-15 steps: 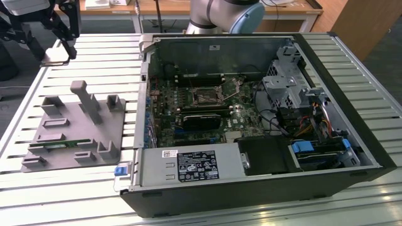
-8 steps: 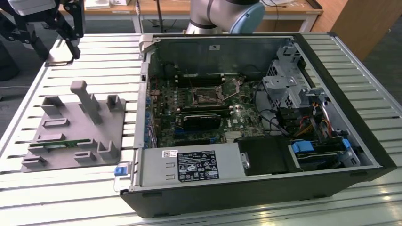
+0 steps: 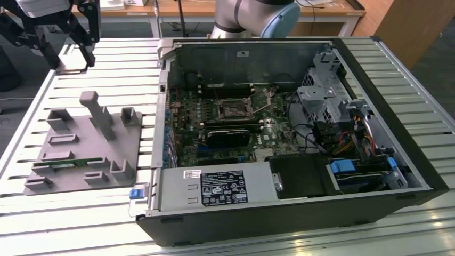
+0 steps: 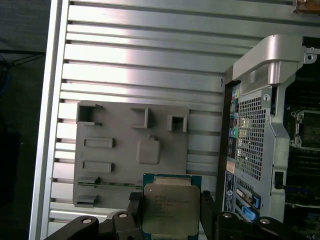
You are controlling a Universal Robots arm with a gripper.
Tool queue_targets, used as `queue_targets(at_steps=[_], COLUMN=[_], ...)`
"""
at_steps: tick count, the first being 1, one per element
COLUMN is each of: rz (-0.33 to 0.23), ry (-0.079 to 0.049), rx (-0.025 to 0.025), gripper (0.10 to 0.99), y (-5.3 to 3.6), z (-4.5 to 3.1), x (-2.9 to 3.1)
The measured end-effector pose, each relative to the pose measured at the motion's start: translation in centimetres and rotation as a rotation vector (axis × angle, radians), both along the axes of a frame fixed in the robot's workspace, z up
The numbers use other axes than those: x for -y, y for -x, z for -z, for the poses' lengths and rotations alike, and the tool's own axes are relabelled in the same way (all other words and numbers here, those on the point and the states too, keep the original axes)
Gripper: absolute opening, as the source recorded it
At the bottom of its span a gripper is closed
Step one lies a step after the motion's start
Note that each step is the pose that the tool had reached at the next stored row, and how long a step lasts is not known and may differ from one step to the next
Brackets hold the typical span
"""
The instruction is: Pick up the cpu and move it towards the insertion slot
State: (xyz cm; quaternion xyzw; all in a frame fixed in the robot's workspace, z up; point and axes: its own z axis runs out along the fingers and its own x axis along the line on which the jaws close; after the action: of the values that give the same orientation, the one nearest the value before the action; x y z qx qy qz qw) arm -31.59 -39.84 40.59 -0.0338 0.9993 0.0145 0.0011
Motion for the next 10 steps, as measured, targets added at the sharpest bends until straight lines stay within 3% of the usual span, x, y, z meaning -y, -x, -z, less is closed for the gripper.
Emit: queue_targets(at_steps=[10], rz=[0.000], ry=[0.000], rx=[-0.0001], gripper=[0.549], y=[-0.82], z=[0.00], x=[0.00])
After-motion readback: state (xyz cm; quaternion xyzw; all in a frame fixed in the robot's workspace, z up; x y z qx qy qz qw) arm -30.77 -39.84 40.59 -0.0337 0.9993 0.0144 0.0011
